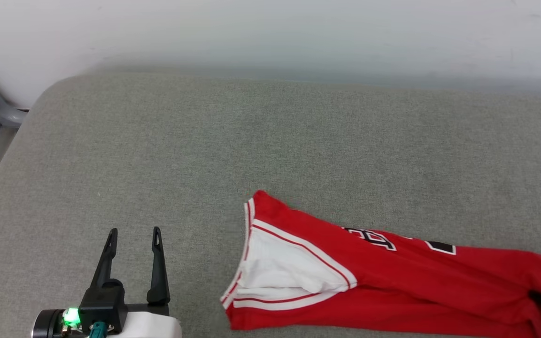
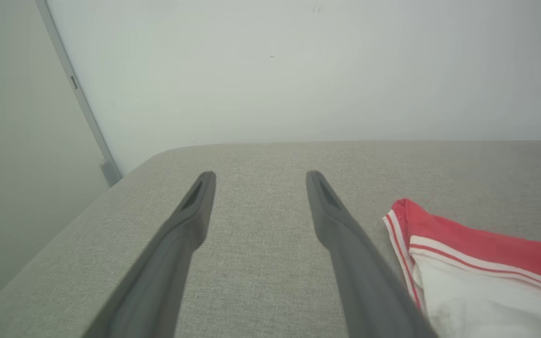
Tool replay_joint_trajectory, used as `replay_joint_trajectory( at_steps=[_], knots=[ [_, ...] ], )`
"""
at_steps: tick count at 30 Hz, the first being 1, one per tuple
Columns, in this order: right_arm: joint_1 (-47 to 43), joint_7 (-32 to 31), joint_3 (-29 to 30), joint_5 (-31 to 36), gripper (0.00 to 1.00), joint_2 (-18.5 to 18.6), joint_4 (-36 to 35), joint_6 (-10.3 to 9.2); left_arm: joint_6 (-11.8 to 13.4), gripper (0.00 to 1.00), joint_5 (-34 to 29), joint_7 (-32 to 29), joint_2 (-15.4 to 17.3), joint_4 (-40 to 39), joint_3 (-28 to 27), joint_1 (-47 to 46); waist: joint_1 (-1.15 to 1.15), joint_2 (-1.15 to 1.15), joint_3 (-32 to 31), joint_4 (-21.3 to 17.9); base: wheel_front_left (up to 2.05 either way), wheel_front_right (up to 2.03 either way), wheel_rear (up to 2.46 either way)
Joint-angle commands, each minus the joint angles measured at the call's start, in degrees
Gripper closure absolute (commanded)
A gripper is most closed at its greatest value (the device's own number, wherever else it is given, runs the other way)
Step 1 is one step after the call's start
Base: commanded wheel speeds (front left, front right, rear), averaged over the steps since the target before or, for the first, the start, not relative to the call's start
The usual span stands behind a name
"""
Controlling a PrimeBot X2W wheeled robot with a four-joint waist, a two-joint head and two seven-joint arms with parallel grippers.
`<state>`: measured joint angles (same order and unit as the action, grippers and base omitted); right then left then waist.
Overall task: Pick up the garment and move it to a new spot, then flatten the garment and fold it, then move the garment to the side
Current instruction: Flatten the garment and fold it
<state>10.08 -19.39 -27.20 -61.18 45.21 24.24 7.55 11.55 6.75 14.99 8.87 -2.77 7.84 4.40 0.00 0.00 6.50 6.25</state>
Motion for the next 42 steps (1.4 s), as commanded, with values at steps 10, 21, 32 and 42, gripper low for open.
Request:
replay_joint_trajectory(
  at_steps=[10,21,32,42],
  knots=[
    [0.6,0.4,0.0,-0.3,1.0,4.8,1.8,-0.1,-1.9,0.0,-3.9,0.3,-1.4,1.5,-1.6,1.1,0.0,0.0,-1.8,-0.1,0.0,0.0,0.0],
    [-0.4,-1.3,1.0,-1.7,1.0,4.6,-16.7,-0.09,-3.2,0.0,-5.1,0.3,-2.4,1.8,-2.1,1.1,0.0,0.0,-1.9,0.1,0.0,0.0,0.0],
    [6.2,-8.6,-3.7,5.1,1.0,-6.4,-23.9,-0.08,-3.8,0.0,-4.8,0.3,-3.6,2.3,-2.2,-0.6,0.0,0.0,-0.7,1.7,0.0,0.0,0.0],
    [17.9,-9.2,-13.7,11.6,1.0,-16.4,-18.8,-0.08,-4.8,0.0,-5.0,0.3,-4.5,2.9,-1.8,-2.3,0.0,0.0,1.1,3.1,0.0,0.0,0.0]
  ],
)
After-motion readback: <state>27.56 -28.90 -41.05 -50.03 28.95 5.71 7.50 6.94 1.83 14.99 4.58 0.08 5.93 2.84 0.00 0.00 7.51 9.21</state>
